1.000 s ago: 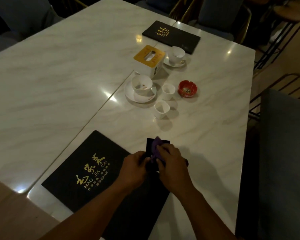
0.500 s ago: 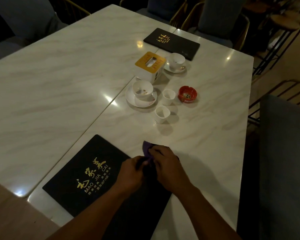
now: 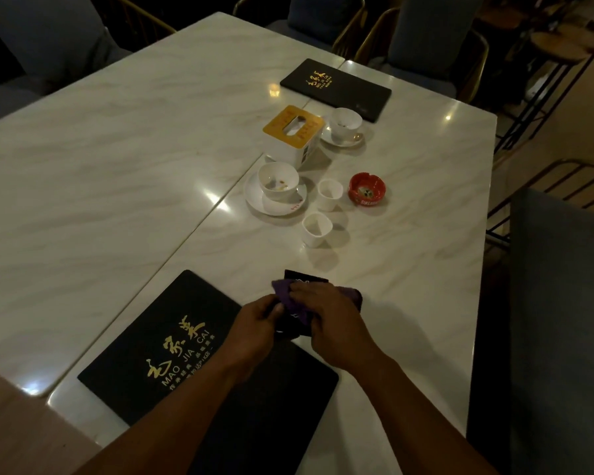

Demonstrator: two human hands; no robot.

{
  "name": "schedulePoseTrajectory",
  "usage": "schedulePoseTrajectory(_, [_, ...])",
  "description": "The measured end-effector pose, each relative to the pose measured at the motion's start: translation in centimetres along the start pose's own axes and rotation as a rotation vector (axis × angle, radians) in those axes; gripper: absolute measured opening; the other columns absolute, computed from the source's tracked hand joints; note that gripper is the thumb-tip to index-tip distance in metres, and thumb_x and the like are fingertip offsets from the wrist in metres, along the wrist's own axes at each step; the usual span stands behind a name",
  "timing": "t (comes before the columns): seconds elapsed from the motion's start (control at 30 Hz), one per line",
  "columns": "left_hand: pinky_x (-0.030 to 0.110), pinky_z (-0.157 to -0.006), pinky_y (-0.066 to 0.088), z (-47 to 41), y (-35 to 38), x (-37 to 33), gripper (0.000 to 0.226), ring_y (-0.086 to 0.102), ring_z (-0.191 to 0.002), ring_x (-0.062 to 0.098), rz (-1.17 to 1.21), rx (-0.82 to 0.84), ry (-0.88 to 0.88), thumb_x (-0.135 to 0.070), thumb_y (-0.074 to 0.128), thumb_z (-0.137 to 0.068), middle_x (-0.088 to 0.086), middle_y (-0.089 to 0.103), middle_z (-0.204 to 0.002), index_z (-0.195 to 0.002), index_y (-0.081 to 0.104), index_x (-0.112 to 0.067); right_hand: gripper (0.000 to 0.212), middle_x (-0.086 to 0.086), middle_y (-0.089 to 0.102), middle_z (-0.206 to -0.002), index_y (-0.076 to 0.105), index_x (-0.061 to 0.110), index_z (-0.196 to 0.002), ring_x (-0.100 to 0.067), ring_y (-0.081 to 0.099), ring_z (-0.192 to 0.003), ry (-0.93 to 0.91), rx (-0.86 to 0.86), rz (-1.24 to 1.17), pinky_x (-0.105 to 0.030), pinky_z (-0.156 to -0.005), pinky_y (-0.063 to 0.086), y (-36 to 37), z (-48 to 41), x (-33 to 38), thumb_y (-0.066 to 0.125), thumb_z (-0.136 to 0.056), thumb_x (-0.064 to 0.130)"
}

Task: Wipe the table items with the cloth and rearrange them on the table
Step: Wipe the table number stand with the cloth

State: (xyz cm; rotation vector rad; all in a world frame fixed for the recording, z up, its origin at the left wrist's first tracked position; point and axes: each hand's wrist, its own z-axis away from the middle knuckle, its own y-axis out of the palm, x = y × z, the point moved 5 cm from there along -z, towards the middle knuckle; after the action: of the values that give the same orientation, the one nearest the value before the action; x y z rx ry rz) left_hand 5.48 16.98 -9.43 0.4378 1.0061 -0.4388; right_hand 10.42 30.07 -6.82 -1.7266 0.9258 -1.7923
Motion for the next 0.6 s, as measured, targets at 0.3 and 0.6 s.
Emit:
schedulePoseTrajectory(0.3, [0.037,-0.077,0.062,0.0,0.2,-0.7,0.034,0.073,-0.092,0.024,0.043,-0.042,0.054,-0.033,0.047,-0.1,0.012,0.073,-0.1,-0.106,0.068,-0.007,0.024,-0.001,0.075,-0.084,0.076,0.012,-0.073,-0.019,0.07,-0.084,-0.172,0.082,0.032,-0.033,-0.08,0.059,-2.8,0.2,1.2,0.052,-0.068,0.014])
schedulePoseTrajectory(0.6, [0.026,-0.084,0.057,-0.8,-0.3,-1.7,0.034,0.07,-0.102,0.015,0.063,0.0,0.099,-0.034,0.061,-0.088,0.004,0.074,-0.104,-0.11,0.068,-0.009,0.032,-0.013,0.068,-0.106,0.072,0.001,-0.097,-0.026,0.067,-0.096,-0.033,-0.089,0.053,-0.035,-0.084,0.059,-0.8,2.8,-0.3,0.052,-0.073,0.003])
